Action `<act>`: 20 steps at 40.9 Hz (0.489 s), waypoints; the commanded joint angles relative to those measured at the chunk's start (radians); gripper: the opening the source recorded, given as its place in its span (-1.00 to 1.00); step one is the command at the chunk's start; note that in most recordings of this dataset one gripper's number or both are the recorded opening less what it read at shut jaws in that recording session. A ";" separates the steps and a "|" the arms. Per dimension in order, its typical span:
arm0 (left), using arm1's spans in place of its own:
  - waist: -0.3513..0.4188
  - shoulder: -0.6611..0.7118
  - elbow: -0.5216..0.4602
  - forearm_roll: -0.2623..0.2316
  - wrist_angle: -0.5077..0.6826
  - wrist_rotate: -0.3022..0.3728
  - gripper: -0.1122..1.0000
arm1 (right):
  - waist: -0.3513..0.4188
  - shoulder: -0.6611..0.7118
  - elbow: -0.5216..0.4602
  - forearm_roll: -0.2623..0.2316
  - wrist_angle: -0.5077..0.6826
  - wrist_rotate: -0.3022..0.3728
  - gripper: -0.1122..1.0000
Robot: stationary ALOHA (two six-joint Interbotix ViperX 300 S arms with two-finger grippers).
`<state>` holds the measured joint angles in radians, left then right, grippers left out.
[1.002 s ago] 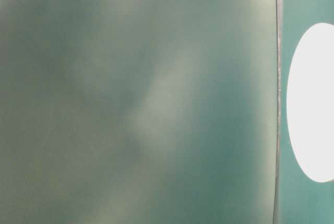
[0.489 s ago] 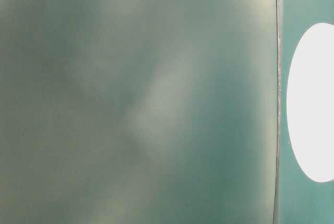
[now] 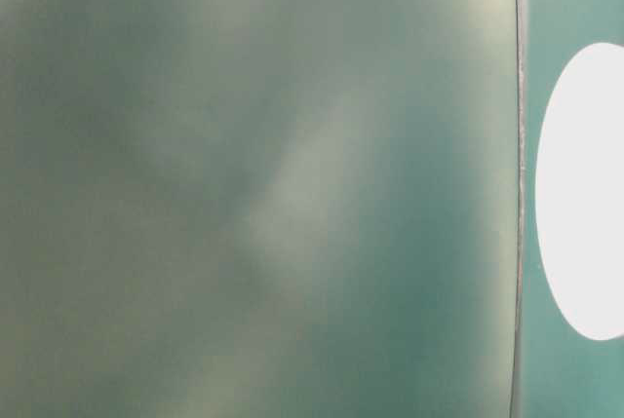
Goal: Grip the spoon and scoop the red block from the bowl with right arm.
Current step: 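Close the right gripper on the pink spoon handle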
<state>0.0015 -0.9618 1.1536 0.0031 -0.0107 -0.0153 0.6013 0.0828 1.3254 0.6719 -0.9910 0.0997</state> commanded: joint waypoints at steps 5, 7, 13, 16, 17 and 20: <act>-0.002 0.008 -0.021 0.002 -0.005 0.000 -0.76 | 0.023 0.025 -0.008 0.000 -0.040 -0.002 0.17; -0.002 0.008 -0.021 0.002 -0.005 0.000 -0.76 | 0.029 0.034 -0.009 0.000 -0.051 -0.002 0.17; -0.002 0.008 -0.021 0.002 -0.005 0.000 -0.76 | 0.038 0.055 -0.012 0.000 -0.080 -0.002 0.17; -0.002 0.008 -0.021 0.003 -0.006 -0.002 -0.76 | 0.035 0.060 -0.008 -0.002 -0.084 -0.002 0.17; -0.002 0.008 -0.021 0.003 -0.005 -0.002 -0.76 | 0.038 0.060 -0.006 0.000 -0.086 -0.002 0.17; -0.002 0.008 -0.021 0.002 -0.005 -0.002 -0.76 | 0.038 0.060 -0.003 0.000 -0.095 -0.003 0.17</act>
<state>0.0015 -0.9618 1.1520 0.0031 -0.0107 -0.0153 0.6351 0.1503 1.3223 0.6719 -1.0677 0.0997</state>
